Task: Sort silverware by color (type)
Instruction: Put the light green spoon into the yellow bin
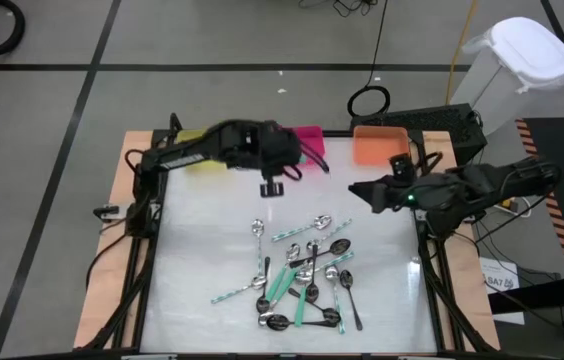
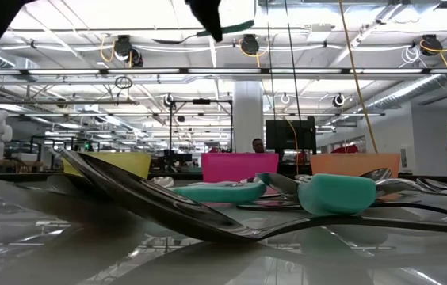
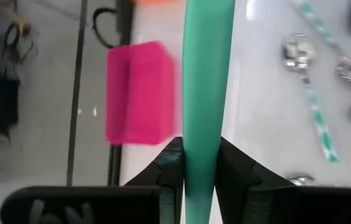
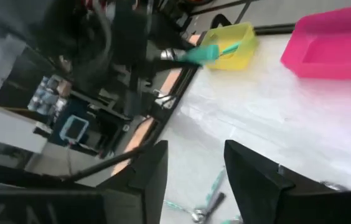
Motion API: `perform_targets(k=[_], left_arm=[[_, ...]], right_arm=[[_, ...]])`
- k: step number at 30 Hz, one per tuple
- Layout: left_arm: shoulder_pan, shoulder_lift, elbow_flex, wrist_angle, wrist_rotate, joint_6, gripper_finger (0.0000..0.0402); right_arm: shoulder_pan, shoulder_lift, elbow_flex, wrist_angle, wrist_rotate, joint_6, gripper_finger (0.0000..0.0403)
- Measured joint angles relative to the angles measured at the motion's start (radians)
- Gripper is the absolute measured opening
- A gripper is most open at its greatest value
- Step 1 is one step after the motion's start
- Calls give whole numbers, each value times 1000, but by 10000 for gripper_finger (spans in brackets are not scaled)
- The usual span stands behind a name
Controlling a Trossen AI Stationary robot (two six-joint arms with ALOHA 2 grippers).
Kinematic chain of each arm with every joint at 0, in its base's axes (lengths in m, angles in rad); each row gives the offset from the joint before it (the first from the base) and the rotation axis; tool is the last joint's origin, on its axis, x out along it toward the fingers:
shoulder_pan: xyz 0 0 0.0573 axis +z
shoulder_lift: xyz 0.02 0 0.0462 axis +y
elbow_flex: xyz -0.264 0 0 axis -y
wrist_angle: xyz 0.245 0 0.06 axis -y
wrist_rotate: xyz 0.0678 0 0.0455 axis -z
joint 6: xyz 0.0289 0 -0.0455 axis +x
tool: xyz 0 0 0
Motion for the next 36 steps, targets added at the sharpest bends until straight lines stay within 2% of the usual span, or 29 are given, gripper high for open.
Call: perform_targets(k=[4,7,12,17,20,26,36], left_arm=[[80,-2,0,-30,8,-37,59],[142,-2,0,-36,61,-45,59],[250,-2,0,-42,85,-16,59],[399,-2,0,-53,195,56,59],[490,-2,0,-63,224,98,59],[676,-2,0,-78,337,79,59],[831,-2,0,-79,438,157,59]], right_arm=[[0,-41,0,-58,0,-58,155],[0,-62,0,-92,1,-116,155],[0,-88,0,-127,1,-180,155],[-3,-93,0,-163,57,-229,155],[-20,-92,0,-158,131,-182,155],[-59,-93,0,-144,262,-98,155],[-105,-75,0,-127,297,8,155]])
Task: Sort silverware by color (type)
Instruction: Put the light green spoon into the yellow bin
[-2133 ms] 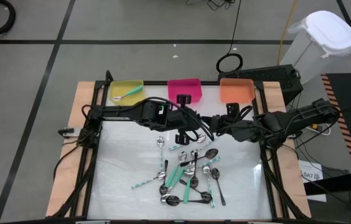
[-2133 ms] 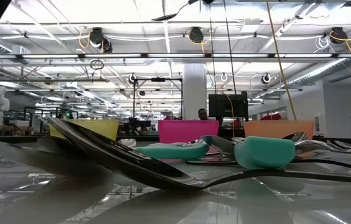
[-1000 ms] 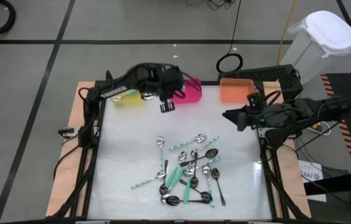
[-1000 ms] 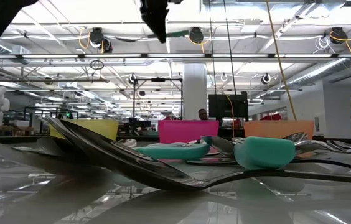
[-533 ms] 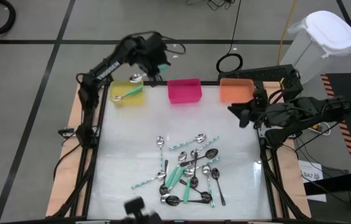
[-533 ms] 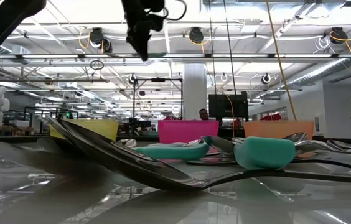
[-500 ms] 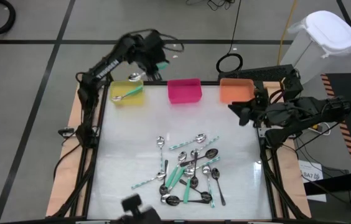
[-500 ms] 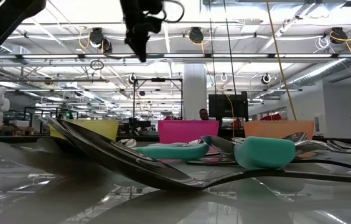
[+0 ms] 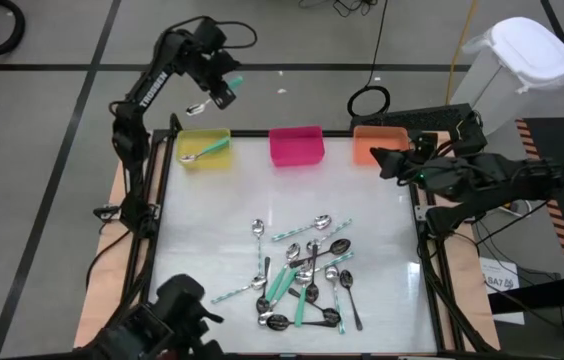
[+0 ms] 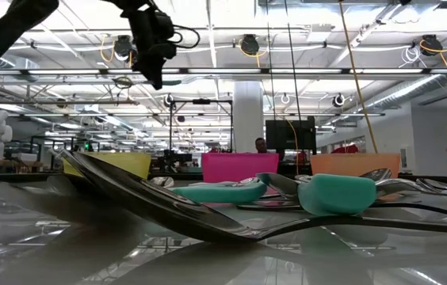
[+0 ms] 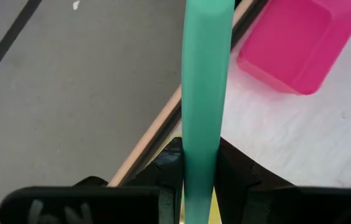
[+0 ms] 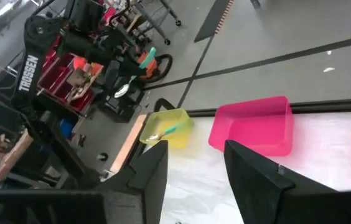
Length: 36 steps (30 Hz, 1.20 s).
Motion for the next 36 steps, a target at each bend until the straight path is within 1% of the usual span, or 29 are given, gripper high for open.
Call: perform_targets(k=[4,10,16,20,24,29,33,36], left_arm=[[36,0,0,1,55,2,59],[52,0,0,-18,59,-35,59],[23,0,0,-39,60,-41,59],[-10,-7,-1,-40,85,-91,59],[-79,-41,-1,-41,65,-162,59],[-185,-83,-1,-42,-44,-238,59],[-269,-120,-20,-45,-127,-332,59],[-353,-146,-32,-44,-135,-379,59]], right_arm=[[0,27,0,55,0,-10,155],[0,75,0,118,-4,-47,155],[0,112,0,143,1,-54,155],[0,118,0,145,-3,-53,155],[0,117,0,149,-2,-54,155],[0,116,0,148,-1,-58,155],[0,116,0,148,-1,-90,155],[-1,116,0,148,-1,-119,155]])
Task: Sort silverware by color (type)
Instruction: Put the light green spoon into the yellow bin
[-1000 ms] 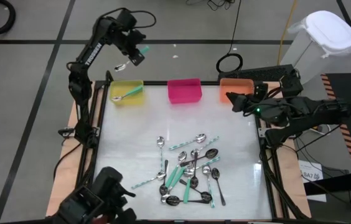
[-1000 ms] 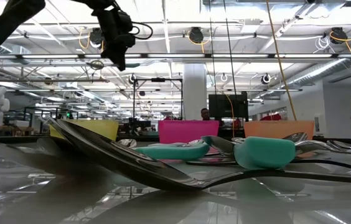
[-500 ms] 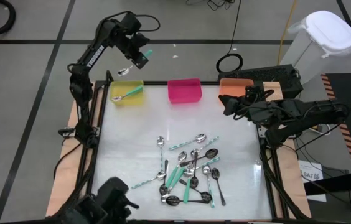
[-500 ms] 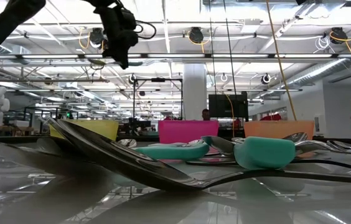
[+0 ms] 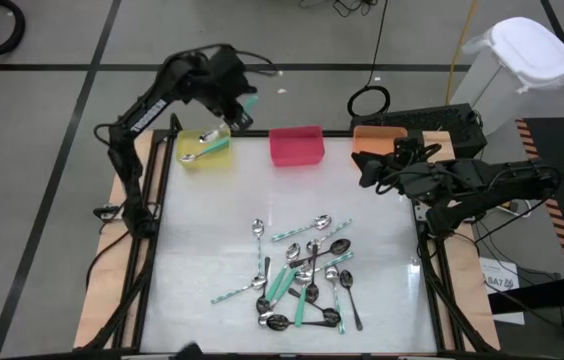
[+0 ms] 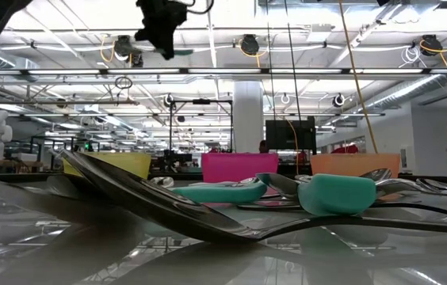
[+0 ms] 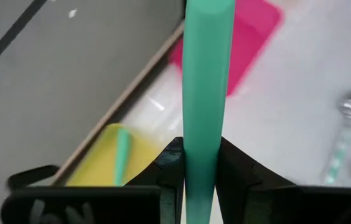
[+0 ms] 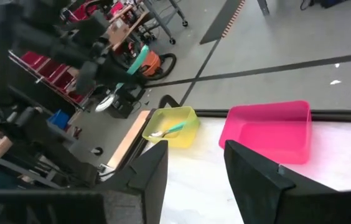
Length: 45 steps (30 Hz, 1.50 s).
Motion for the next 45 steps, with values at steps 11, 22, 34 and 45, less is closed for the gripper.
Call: perform_targets(k=[11,22,34,45], left_arm=[[-285,-105,-52,5,-235,-125,59],[-436,-485,-755,375,-398,-263,59],[-72,-564,-1116,698,-140,83,59],[271,-524,-1154,804,33,310,59]], right_arm=[[-25,0,0,0,-4,-20,155],[-25,-11,0,16,-7,-89,155],[-25,-24,0,27,-59,-98,155],[-18,-24,0,24,-59,-65,155]])
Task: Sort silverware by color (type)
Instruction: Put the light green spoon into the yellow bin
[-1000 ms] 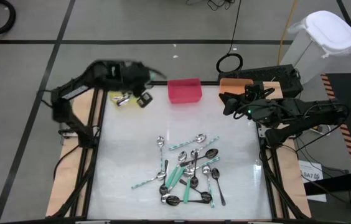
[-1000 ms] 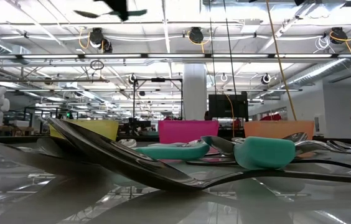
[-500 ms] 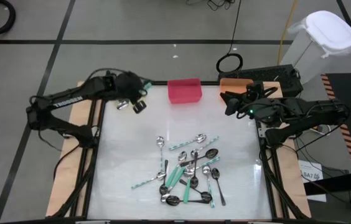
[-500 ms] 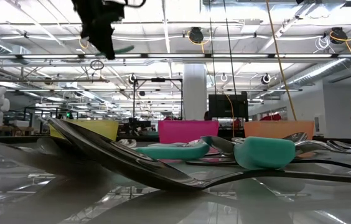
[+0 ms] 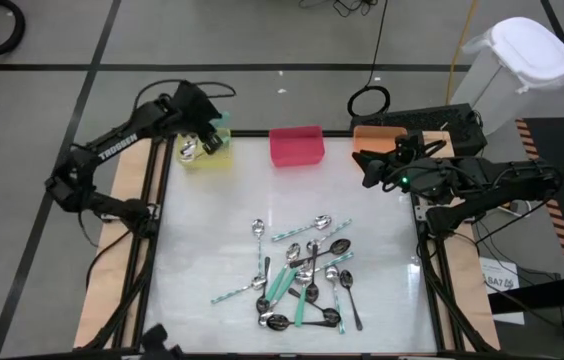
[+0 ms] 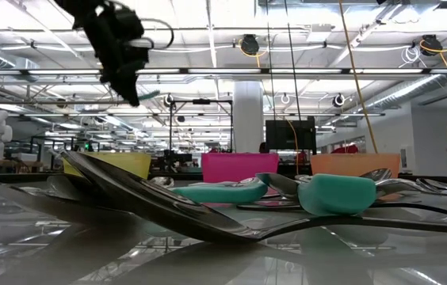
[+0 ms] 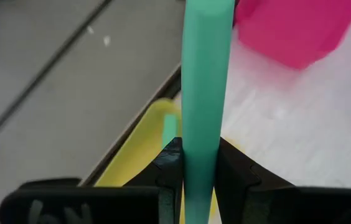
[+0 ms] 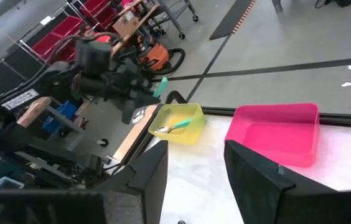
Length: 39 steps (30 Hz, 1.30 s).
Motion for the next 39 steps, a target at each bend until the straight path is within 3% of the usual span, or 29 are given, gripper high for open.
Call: perform_targets(k=[9,18,30,39], left_arm=[[133,113,1,-31,126,67,59],[172,126,0,25,136,78,59],[182,269,1,73,169,106,59],[187,280,1,50,160,148,59]], right_arm=[[0,4,0,-1,2,0,155],[0,7,0,-1,10,0,155],[0,10,0,-1,30,12,155],[0,10,0,-1,30,20,155]])
